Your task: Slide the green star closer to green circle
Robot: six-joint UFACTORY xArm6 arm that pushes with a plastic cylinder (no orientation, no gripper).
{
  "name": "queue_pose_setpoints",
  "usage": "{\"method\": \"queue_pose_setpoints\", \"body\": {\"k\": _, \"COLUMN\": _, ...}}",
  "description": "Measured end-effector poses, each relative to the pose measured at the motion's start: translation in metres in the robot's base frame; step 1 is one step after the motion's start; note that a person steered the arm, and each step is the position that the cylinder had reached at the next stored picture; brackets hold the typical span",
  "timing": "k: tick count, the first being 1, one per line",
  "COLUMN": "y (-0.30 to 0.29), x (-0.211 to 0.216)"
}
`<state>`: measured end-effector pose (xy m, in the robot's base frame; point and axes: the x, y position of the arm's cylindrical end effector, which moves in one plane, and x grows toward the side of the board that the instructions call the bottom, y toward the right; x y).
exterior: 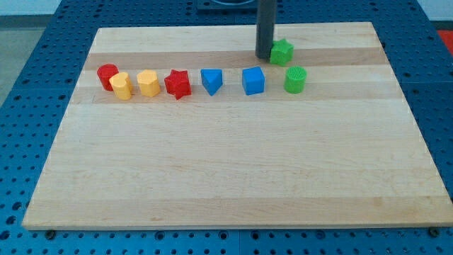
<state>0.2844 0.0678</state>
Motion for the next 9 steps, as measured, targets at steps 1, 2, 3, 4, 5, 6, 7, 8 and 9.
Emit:
{"method": "queue_pose_setpoints", "body": {"k": 1, "y": 0.036, "x": 0.000}}
{"method": "queue_pose_setpoints", "body": {"k": 2, "y": 0.061, "x": -0.002}}
{"method": "queue_pose_setpoints", "body": {"k": 3, "y": 0.061, "x": -0.013}}
{"method": "queue_pose_setpoints", "body": {"k": 4, "y": 0.063, "x": -0.026}}
{"method": "queue_pose_setpoints", "body": {"k": 5, "y": 0.090, "x": -0.026}}
{"method": "queue_pose_setpoints", "body": {"k": 6, "y": 0.100, "x": -0.026}}
{"method": "queue_pose_setpoints", "body": {"k": 7, "y": 0.103, "x": -0.026}}
{"method": "queue_pose_setpoints", "body": {"k": 8, "y": 0.130, "x": -0.026}}
{"method": "queue_pose_setpoints", "body": {"k": 9, "y": 0.147, "x": -0.026}}
